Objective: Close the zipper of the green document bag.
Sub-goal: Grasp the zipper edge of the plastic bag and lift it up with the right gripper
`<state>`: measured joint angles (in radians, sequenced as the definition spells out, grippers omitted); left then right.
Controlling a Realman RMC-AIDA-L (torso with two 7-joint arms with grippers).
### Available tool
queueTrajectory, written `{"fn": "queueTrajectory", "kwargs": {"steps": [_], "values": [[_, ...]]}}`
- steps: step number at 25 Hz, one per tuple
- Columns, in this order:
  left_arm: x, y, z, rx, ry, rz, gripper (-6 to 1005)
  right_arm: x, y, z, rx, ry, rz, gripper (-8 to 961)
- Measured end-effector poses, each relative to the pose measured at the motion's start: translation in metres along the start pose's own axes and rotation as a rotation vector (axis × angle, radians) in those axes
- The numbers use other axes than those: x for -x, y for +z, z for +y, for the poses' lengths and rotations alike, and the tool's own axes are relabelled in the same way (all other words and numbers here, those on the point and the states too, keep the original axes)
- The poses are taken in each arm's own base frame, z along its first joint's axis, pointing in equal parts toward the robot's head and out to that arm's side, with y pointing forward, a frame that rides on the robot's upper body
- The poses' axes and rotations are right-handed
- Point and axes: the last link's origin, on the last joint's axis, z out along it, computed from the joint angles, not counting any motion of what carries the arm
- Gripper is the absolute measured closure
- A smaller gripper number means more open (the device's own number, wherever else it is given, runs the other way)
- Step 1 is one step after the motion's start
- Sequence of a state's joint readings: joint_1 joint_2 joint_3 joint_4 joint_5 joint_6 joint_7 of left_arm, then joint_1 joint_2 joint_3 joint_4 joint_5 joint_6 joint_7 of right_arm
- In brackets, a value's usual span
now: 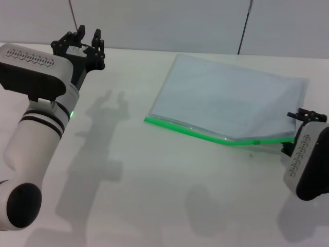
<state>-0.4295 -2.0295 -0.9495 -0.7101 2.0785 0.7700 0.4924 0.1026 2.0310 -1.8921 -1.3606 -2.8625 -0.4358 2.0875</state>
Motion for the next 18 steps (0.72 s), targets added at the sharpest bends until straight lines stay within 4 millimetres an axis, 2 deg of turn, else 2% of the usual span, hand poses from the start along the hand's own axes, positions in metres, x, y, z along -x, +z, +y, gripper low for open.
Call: {"fn": "queueTrajectory", "kwargs": {"steps": [8,18], "values": [[-0.001,0.001,0.001,0.002,-0.001,0.003,680,0.008,0.007,-0.003,0.008,-0.029,-0.015,351],[-0.001,0.001,0.002,0.005,-0.002,0.003,679,0.002,0.014,-0.006,0.001,-0.018,0.002,374]]}}
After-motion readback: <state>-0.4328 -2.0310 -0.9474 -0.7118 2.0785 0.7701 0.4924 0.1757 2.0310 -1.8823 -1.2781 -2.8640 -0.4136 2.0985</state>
